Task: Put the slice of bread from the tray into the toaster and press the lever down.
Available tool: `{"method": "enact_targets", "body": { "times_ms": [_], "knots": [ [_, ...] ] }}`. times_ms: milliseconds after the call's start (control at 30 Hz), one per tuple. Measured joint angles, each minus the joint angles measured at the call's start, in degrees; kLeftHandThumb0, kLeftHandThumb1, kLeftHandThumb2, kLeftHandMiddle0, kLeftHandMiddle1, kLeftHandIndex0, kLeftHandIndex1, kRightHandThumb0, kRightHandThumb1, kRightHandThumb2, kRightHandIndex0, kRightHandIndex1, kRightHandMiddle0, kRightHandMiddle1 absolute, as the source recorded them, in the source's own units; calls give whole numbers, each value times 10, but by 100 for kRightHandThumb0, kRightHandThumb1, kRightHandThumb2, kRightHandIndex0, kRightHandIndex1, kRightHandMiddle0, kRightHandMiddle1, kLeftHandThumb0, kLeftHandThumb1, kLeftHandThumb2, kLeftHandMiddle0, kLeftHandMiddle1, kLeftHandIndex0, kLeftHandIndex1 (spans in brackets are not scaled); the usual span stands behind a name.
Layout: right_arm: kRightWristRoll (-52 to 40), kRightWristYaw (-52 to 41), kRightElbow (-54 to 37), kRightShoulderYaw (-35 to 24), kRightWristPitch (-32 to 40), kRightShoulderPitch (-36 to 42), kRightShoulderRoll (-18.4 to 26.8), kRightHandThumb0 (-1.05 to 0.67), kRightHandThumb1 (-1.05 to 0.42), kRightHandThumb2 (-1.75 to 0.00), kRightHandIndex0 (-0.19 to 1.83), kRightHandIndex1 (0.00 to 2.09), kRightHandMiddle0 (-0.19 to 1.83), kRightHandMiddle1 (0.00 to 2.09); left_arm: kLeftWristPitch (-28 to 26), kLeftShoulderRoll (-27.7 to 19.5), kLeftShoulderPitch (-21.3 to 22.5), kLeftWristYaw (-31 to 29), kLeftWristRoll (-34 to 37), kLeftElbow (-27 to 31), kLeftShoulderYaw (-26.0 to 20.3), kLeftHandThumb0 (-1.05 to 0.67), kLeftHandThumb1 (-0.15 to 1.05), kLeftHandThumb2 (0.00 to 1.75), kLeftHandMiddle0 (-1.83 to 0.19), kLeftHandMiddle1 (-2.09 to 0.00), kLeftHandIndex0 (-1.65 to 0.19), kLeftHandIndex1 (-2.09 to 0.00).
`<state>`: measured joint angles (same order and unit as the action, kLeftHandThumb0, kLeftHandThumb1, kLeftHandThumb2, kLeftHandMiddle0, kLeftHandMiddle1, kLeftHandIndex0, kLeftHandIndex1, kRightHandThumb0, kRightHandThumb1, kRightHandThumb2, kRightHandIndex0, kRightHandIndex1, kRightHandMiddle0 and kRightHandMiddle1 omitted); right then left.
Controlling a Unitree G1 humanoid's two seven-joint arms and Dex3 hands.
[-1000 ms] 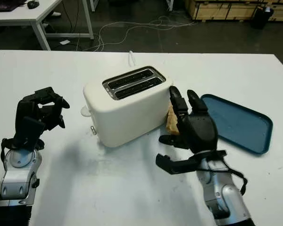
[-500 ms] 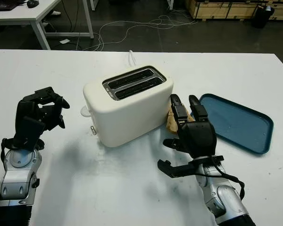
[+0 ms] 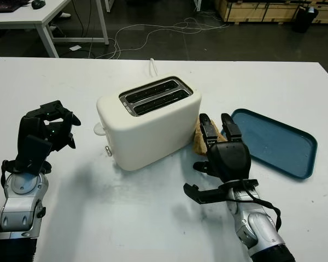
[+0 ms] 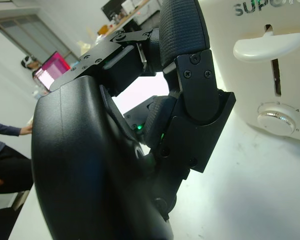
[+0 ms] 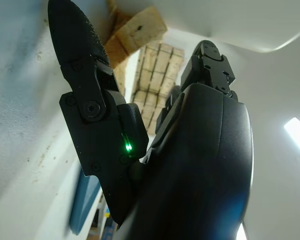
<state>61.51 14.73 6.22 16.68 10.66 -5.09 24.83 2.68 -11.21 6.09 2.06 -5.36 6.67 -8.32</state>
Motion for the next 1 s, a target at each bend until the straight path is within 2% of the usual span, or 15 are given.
{"method": "enact_targets", "body": {
  "times_ms": [300,467,500,567,600,633,667,700,733,800,867,1000],
  "knots": [
    [0,-4,43,12,15,-33,0,-86,-92,-1,1,0,4,1,12,0,0,0,0,-7,0,-84,78,62,-141,-138,-122,-142],
    [8,2,53,27,32,-42,0,-82,-92,-4,13,9,17,8,16,0,0,0,1,-10,0,-84,77,62,-142,-139,-123,-141],
    [14,7,55,30,37,-43,0,-80,-92,-5,16,14,21,10,19,0,0,0,1,-11,0,-84,78,61,-142,-139,-124,-142],
    [29,20,57,38,50,-45,0,-76,-92,-7,10,76,33,20,30,0,0,0,2,-15,0,-84,78,61,-142,-140,-124,-142],
    [36,29,58,42,56,-45,-1,-75,-92,-8,12,97,40,26,31,0,0,0,2,-15,0,-84,78,61,-142,-140,-124,-142],
    [44,44,62,45,60,-45,-1,-72,-92,-8,28,142,39,82,31,0,0,0,2,-15,0,-85,78,61,-142,-140,-124,-142],
    [46,62,68,47,60,-45,-1,-69,-92,-8,45,158,35,121,31,0,0,0,3,-15,0,-85,78,61,-142,-139,-124,-142],
    [47,84,76,48,60,-45,-1,-67,-92,-10,63,166,35,147,31,0,0,0,3,-15,0,-85,77,61,-142,-139,-123,-142],
    [49,108,85,50,60,-46,-1,-64,-92,-17,88,171,45,163,31,0,0,0,3,-15,0,-85,78,61,-142,-139,-123,-141],
    [52,158,104,56,54,-48,2,-60,-92,-29,111,174,54,172,31,0,0,0,3,-15,-1,-85,78,61,-142,-138,-124,-141],
    [52,187,112,61,43,-53,7,-58,-92,-40,123,174,60,174,31,0,0,0,3,-15,0,-85,78,60,-142,-138,-124,-141],
    [50,202,119,66,32,-57,13,-55,-92,-51,130,175,60,174,31,1,0,0,4,-15,-1,-84,77,60,-143,-137,-124,-140]
  ]
}}
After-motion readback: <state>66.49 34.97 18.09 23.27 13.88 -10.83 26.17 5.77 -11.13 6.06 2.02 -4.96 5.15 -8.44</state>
